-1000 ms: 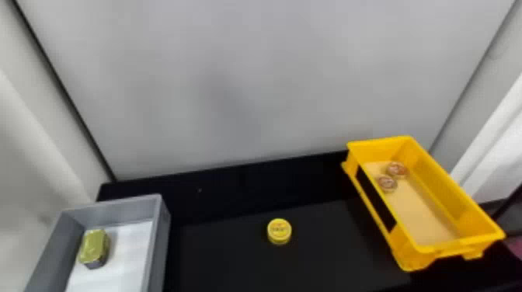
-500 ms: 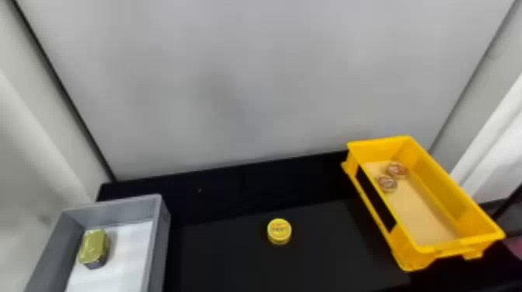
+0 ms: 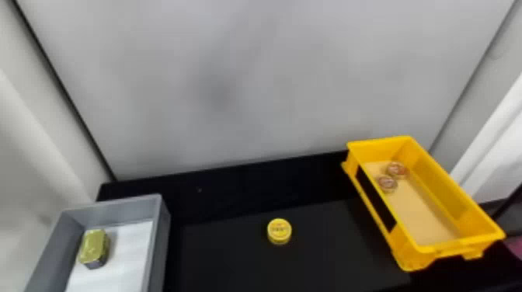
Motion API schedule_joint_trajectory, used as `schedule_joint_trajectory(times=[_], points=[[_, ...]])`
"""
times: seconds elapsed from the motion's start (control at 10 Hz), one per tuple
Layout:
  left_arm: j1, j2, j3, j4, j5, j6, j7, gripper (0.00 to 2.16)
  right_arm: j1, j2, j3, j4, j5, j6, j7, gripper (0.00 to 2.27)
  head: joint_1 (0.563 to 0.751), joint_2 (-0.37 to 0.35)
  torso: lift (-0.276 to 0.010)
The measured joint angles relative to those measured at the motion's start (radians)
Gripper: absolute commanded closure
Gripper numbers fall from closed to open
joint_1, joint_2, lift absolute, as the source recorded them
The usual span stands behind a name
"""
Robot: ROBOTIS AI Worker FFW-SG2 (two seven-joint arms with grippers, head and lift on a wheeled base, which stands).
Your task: Pick up the round yellow can and place it in the yellow rectangular box
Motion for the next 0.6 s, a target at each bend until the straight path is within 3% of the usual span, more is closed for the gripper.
schedule_joint_trajectory(times=[0.2, 0.4, 0.6], points=[[-0.003, 0.0, -0.012, 0.003, 0.0, 0.002, -0.002, 0.31, 0.018, 0.01, -0.048, 0.126, -0.13, 0.181, 0.088, 0.11, 0.74, 0.018, 0.0], [-0.008, -0.005, -0.022, 0.007, 0.0, 0.001, -0.002, 0.31, 0.059, -0.039, -0.048, 0.317, -0.332, 0.253, 0.131, 0.11, 0.74, 0.018, 0.0], [-0.013, -0.012, -0.031, 0.012, 0.0, -0.004, -0.002, 0.31, 0.111, -0.065, -0.006, 0.469, -0.424, 0.232, 0.193, 0.11, 0.74, 0.018, 0.0]])
